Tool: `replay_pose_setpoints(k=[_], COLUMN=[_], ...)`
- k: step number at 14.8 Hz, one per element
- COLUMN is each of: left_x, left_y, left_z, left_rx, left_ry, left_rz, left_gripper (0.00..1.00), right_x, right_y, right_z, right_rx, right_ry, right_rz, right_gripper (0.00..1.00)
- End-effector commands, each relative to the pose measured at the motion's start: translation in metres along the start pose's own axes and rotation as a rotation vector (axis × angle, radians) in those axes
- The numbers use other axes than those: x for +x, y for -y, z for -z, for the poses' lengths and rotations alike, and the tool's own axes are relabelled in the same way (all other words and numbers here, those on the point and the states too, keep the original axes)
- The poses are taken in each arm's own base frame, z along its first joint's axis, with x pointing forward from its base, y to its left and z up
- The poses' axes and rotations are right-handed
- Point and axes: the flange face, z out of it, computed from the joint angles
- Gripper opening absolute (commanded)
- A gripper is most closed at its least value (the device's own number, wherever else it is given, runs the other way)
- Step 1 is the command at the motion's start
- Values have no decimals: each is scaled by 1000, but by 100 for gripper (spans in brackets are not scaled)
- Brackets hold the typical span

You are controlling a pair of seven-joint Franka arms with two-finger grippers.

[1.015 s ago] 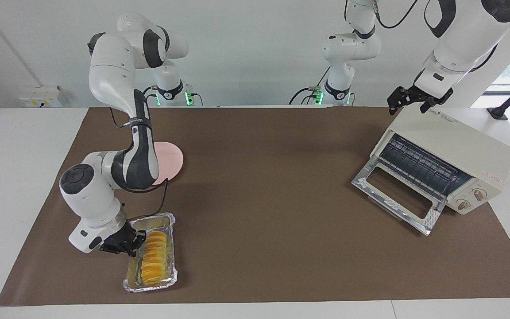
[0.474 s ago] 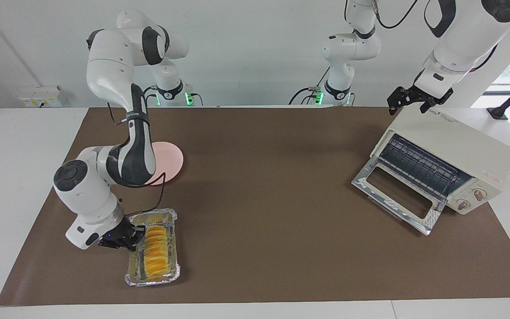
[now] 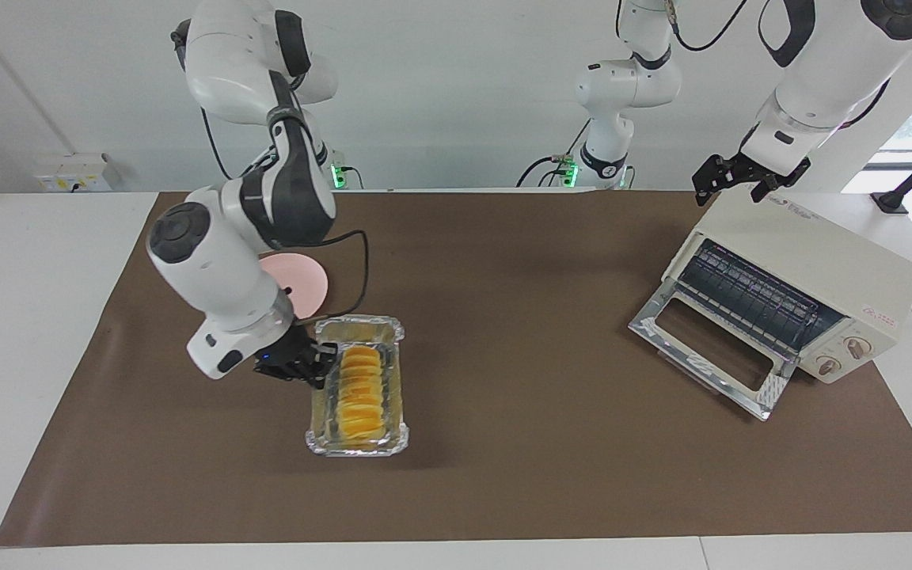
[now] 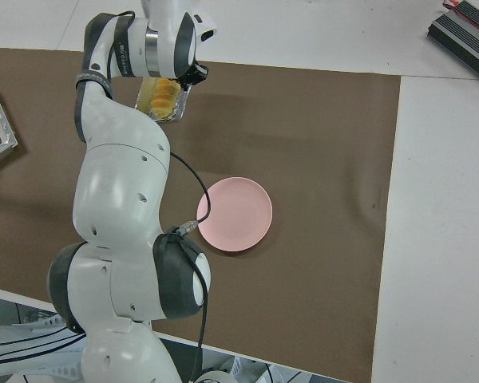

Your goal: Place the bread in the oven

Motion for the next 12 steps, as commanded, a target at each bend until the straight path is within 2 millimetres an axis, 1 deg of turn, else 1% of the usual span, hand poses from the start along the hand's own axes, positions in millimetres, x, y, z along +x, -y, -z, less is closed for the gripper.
replay_pose_setpoints(k=[1, 2, 3, 4, 7, 9, 11, 12], left_x=[-10, -10, -10, -10, -10, -10, -10, -10], left_y=[2, 2, 2, 2, 2, 2, 2, 2], left_z=[0, 0, 0, 0, 0, 0, 0, 0], left_rx=[-12, -12, -12, -12, -12, -12, -12, -12], left_ry=[4, 5, 4, 4, 5, 5, 4, 4], left_rz=[2, 2, 2, 2, 2, 2, 2, 2], left_gripper=[100, 100, 100, 100, 100, 100, 100, 100], right_x=[-32, -42, -54, -70, -112, -128, -134, -141], right_y=[51, 57, 71, 90, 120, 128, 130, 136], right_z=[-13, -23, -28, -42, -94, -116, -123, -128], right_rx=[9, 5, 20, 39, 78, 85, 81, 75], right_ry=[36, 57, 60, 53, -25, -52, -47, -43], right_rz=[-56, -46, -32, -17, -44, -43, -32, -6], right_gripper=[0, 0, 0, 0, 0, 0, 0, 0])
